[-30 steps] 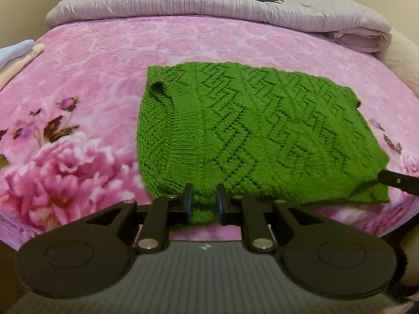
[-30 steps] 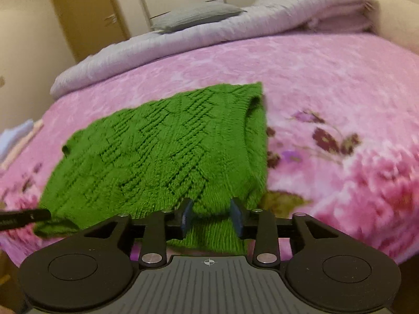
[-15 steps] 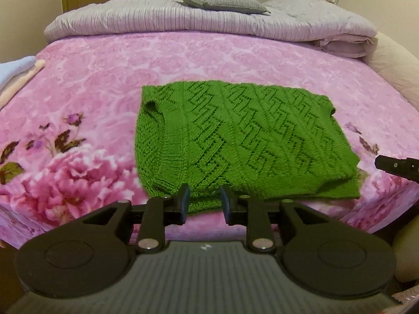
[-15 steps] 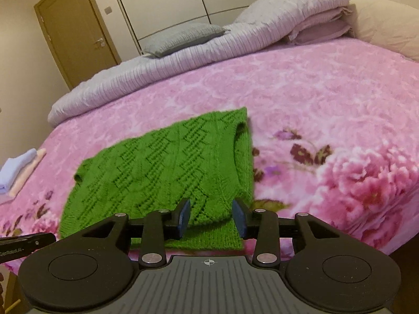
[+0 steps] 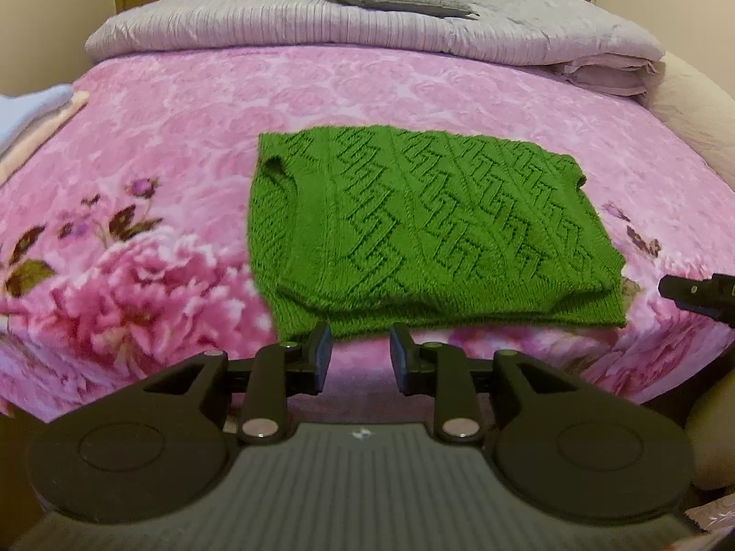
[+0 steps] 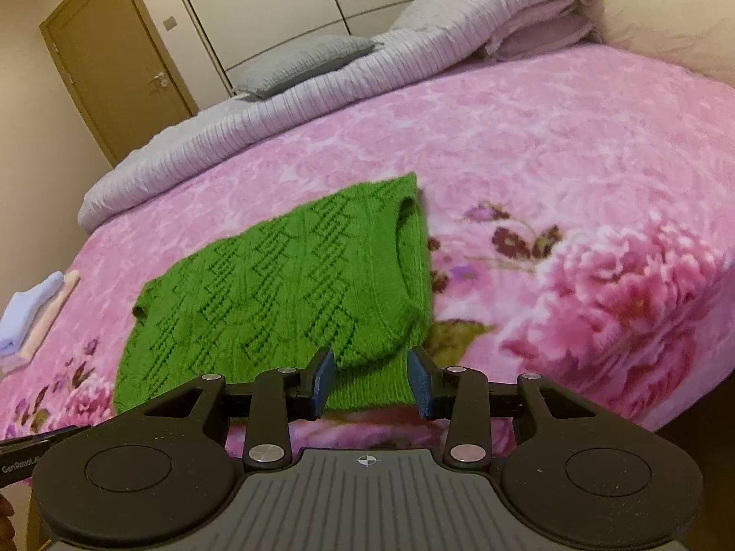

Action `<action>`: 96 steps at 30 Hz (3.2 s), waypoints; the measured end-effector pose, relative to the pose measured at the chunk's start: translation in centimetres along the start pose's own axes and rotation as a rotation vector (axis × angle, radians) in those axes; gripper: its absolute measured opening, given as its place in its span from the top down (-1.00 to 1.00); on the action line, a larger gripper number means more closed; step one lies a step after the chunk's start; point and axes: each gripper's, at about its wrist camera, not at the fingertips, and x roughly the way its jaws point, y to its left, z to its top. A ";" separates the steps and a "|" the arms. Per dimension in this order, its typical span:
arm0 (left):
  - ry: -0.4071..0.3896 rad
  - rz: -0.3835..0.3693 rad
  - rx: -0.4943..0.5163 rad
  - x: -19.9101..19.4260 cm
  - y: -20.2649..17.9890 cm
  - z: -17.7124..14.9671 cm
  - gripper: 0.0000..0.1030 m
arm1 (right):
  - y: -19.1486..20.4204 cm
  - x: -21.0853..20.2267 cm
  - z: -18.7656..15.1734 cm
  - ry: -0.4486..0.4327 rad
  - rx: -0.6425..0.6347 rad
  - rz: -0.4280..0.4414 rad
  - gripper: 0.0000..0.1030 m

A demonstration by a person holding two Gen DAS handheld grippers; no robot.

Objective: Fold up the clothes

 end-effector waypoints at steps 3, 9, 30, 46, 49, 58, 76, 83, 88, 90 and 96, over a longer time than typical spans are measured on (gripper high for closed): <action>0.013 0.000 -0.011 0.3 0.3 -0.1 0.54 | -0.5 0.4 -0.1 0.010 0.018 -0.011 0.24; 0.028 0.001 -0.014 1.3 0.3 0.5 0.54 | -1.0 1.1 0.1 0.027 0.033 -0.026 0.24; -0.010 -0.067 -0.067 5.4 2.7 3.9 0.54 | -7.7 5.7 0.9 0.016 0.422 0.215 0.23; -0.064 -0.193 -0.162 8.9 6.5 5.1 0.58 | -9.6 10.4 1.2 0.063 0.497 0.284 -0.18; -0.061 -0.231 -0.171 9.5 6.8 5.1 0.58 | -9.1 11.5 0.8 0.097 0.512 0.321 0.23; -0.009 -0.254 -0.168 10.6 7.5 4.2 0.60 | -5.9 12.1 2.1 0.146 0.403 0.152 0.61; -0.004 -0.339 -0.381 8.4 13.0 1.7 0.61 | 20.4 13.1 -6.6 0.106 -0.950 0.212 0.06; -0.036 -0.382 -0.417 7.3 12.9 2.7 0.60 | 17.6 10.4 -1.2 0.110 -0.623 0.360 -0.04; -0.034 -0.452 -0.444 7.4 12.1 3.9 0.54 | 12.1 11.2 4.1 0.127 -0.305 0.217 -0.04; -0.017 -0.459 -0.447 8.3 11.6 4.8 0.51 | 10.0 13.3 5.7 0.204 -0.214 0.133 -0.04; 0.027 -0.452 -0.461 11.7 10.7 8.2 0.47 | 9.9 16.1 9.7 0.259 -0.270 0.163 -0.04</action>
